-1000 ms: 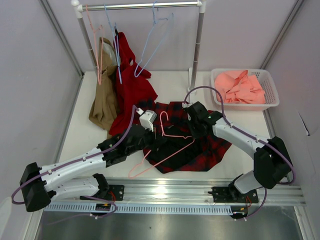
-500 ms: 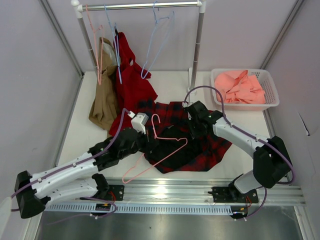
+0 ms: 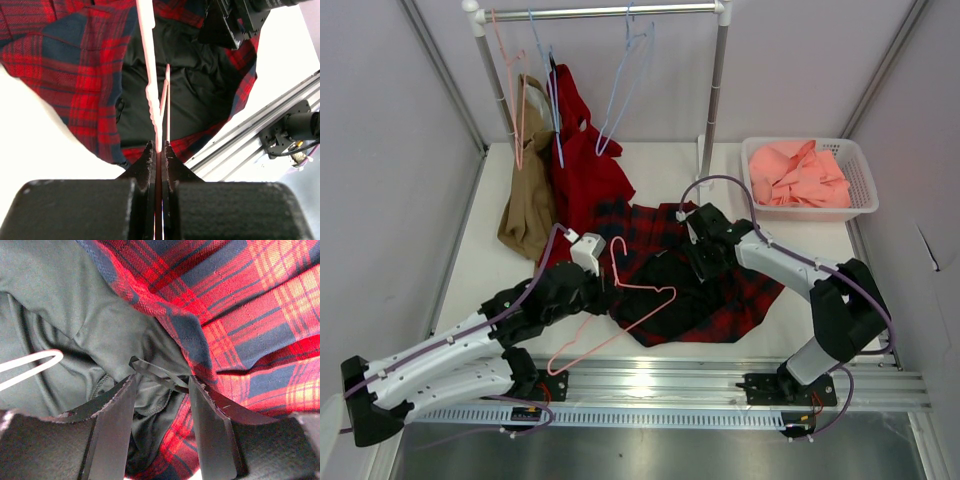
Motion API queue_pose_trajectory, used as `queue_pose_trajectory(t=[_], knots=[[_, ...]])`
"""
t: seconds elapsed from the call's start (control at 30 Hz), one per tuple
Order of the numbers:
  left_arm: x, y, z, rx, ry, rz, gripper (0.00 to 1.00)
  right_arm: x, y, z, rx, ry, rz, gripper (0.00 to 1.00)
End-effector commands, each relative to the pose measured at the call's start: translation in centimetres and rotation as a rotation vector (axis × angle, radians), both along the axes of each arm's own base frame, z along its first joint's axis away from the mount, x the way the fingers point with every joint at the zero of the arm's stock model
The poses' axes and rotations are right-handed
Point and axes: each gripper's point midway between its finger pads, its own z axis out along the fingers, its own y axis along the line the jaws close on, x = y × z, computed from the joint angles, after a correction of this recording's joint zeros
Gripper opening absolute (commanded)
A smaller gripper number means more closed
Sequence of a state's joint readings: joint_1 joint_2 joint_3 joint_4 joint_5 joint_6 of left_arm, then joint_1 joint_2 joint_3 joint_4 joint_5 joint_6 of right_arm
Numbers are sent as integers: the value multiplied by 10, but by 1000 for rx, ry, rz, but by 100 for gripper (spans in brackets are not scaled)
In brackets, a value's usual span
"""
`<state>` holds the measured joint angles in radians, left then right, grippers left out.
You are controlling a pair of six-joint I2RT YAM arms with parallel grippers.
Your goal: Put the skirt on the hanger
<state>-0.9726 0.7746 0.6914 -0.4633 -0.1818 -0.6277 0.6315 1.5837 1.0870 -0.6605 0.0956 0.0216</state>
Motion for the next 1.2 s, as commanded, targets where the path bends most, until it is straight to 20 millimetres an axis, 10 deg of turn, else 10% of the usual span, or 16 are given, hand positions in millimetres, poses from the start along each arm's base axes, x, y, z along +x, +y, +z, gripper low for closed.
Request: queue_pose_trajectory(t=[0.0,0.67,1.17], knots=[[5,3,25,-27,-54,10,0,17,8,8,8,-48,28,51],[7,-25,45,-134,-73,-54,0,26,10,20,17,-121,-30,16],[29,-70,43,-281,-45,-27,0,14,-3,32,52,-146,-117,10]])
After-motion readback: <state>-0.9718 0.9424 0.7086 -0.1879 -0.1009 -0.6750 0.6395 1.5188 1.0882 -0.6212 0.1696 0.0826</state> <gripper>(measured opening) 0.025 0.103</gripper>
